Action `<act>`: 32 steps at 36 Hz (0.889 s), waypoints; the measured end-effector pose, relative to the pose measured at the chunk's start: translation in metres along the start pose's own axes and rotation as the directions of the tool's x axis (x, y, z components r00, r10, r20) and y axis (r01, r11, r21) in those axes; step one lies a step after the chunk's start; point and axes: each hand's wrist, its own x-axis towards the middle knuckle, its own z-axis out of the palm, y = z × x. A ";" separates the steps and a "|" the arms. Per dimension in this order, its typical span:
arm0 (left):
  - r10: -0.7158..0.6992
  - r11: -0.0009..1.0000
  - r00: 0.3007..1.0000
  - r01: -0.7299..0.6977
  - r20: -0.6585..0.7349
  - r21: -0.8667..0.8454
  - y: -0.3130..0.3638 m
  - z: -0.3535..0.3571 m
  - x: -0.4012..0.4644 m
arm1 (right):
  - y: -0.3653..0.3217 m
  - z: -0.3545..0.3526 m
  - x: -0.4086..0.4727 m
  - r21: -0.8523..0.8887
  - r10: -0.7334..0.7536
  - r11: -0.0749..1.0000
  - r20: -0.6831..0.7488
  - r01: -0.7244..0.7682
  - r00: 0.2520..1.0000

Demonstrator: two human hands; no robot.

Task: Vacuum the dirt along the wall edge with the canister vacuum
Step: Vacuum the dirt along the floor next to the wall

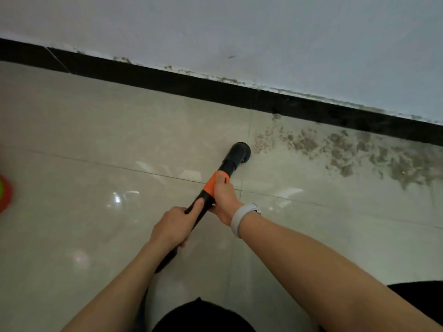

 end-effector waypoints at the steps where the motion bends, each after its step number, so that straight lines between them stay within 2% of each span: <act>1: -0.006 1.000 1.000 0.005 0.007 0.030 0.003 0.005 -0.004 | 0.004 -0.008 0.001 0.006 0.009 1.000 -0.013 -0.009 1.000; 4: -0.032 0.998 0.999 0.030 0.042 0.049 0.016 0.017 -0.010 | 0.010 -0.029 0.003 0.009 0.023 1.000 -0.059 -0.022 0.998; 7: -0.064 0.998 0.997 0.065 0.030 -0.027 0.034 0.023 -0.007 | -0.004 -0.041 0.009 -0.045 0.020 0.999 -0.060 -0.022 0.998; 12: -0.150 0.982 0.988 0.144 -0.041 -0.120 0.049 0.031 -0.010 | -0.032 -0.055 0.010 -0.122 0.166 0.981 0.121 -0.151 0.979; 17: -0.214 0.976 0.973 0.211 -0.089 -0.049 0.074 0.046 -0.029 | -0.041 -0.082 0.010 -0.125 0.241 0.968 0.234 -0.216 0.942; 23: -0.202 0.970 0.955 0.226 -0.219 0.091 0.117 0.046 -0.038 | -0.068 -0.104 0.004 -0.129 0.221 0.973 0.313 -0.189 0.924; 25: -0.209 0.974 0.960 0.222 -0.187 0.053 0.128 0.051 -0.035 | -0.078 -0.111 0.005 -0.135 0.196 0.978 0.307 -0.161 0.931; 29: -0.201 0.972 0.976 0.188 -0.087 -0.140 0.132 0.076 -0.029 | -0.081 -0.121 0.014 -0.211 0.162 0.972 0.279 -0.104 0.947; 32: -0.176 0.971 0.979 0.156 -0.102 -0.179 0.123 0.085 -0.021 | -0.074 -0.124 0.020 -0.223 0.143 0.972 0.280 -0.081 0.949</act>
